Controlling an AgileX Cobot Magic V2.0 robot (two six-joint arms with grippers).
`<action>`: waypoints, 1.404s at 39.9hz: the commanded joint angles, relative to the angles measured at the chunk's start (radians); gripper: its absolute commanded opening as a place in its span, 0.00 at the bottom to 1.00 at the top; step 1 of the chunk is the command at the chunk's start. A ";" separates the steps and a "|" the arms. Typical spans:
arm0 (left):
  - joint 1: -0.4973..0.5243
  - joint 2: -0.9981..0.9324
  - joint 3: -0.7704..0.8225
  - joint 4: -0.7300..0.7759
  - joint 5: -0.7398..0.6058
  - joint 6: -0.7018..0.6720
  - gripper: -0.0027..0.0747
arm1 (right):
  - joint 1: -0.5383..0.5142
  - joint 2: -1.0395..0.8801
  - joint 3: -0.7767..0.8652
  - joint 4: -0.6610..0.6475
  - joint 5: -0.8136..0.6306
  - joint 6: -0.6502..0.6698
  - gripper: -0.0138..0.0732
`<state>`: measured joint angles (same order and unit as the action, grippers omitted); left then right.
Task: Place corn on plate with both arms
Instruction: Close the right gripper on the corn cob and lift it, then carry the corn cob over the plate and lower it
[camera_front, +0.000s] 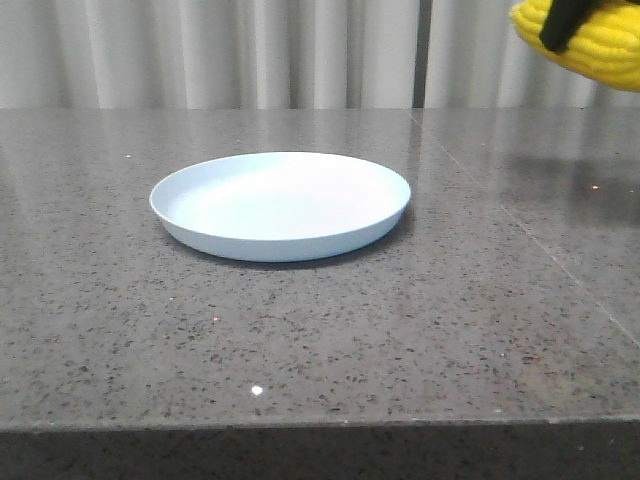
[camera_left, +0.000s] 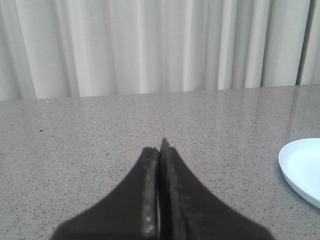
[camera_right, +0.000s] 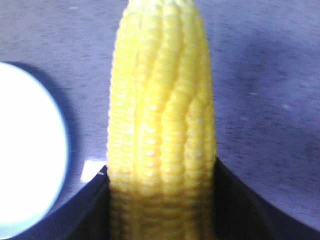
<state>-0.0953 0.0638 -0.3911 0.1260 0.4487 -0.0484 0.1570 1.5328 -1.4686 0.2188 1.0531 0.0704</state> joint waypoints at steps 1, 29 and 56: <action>-0.002 0.011 -0.024 0.002 -0.089 -0.001 0.01 | 0.085 -0.036 -0.051 -0.038 -0.028 0.083 0.31; -0.002 0.011 -0.024 0.002 -0.089 -0.001 0.01 | 0.511 0.257 -0.205 -0.254 -0.153 0.517 0.31; -0.002 0.011 -0.024 0.002 -0.089 -0.001 0.01 | 0.482 0.228 -0.204 -0.233 -0.154 0.549 0.79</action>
<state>-0.0953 0.0638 -0.3911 0.1260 0.4487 -0.0484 0.6630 1.8626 -1.6368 -0.0076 0.9335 0.6391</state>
